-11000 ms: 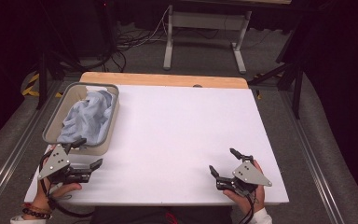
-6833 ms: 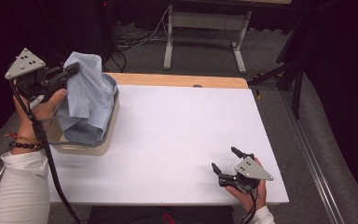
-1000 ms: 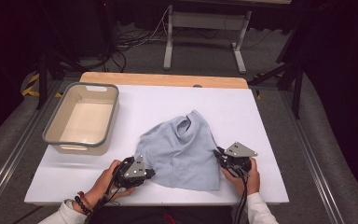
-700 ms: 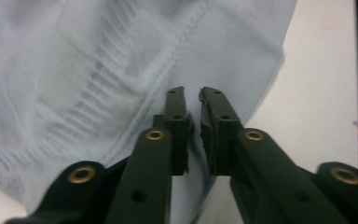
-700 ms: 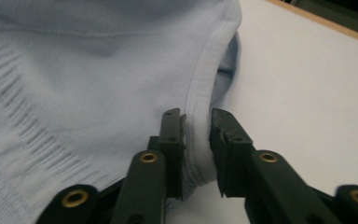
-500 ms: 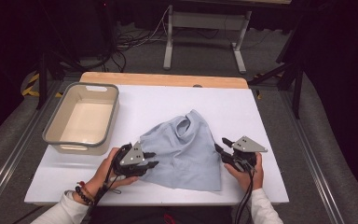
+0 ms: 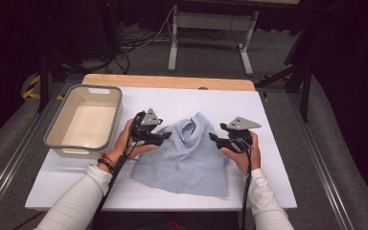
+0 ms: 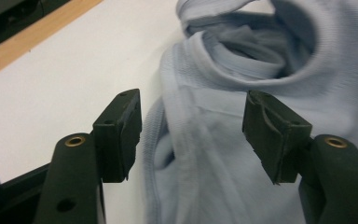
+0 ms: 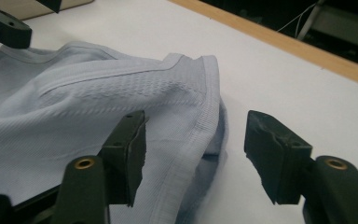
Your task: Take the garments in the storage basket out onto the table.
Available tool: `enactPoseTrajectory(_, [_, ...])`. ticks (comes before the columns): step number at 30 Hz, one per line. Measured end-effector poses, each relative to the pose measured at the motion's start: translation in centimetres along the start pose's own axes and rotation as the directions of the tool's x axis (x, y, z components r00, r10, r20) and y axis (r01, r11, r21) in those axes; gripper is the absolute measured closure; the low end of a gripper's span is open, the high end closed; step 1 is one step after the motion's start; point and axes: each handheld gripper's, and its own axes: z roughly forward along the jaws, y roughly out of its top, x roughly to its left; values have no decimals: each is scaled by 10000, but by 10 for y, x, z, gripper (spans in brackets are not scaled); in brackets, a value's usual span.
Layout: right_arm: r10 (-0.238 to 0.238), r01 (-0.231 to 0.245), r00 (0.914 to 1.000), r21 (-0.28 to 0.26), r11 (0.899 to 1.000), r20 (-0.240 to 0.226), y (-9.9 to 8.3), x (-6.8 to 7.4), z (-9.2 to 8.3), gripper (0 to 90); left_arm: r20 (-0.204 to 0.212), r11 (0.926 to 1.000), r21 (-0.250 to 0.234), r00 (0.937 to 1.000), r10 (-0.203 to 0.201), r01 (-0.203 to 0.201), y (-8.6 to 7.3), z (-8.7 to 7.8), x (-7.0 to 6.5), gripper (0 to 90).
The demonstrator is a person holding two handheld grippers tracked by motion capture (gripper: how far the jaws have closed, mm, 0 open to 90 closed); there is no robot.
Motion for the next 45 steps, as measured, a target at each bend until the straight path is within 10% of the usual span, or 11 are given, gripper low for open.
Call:
enactPoseTrajectory(6, [397,-380,9988,585,9976,-284,-5,-7,21,370,203,9957,676,9977,-649,634,-2,20,8,449])
enactPoseTrajectory(9, [606,-573,9963,536,9969,-611,-8,-6,24,618,800,9936,826,9933,-839,773,-5,26,11,663])
enactPoseTrajectory(14, [118,-92,9979,391,9992,-644,-7,2,21,773,941,9939,956,9935,-647,557,-6,26,10,800])
enactPoseTrajectory(21, [23,-18,10000,-532,9986,93,-5,6,-3,803,-95,9990,138,9991,-421,422,-1,1,7,816])
enactPoseTrajectory(28, [433,-320,9943,-1142,9929,974,-8,7,-25,804,-1286,9959,-664,9892,-703,622,-7,-31,3,815])
enactPoseTrajectory(39, [331,-254,9926,-671,9974,1164,-22,16,-29,799,-803,9993,-114,9961,-378,370,-34,-35,-15,805])
enactPoseTrajectory(45, [440,-367,9932,-691,9969,1074,-16,8,-25,724,-676,9948,-979,9971,-356,289,-19,-35,-4,692])
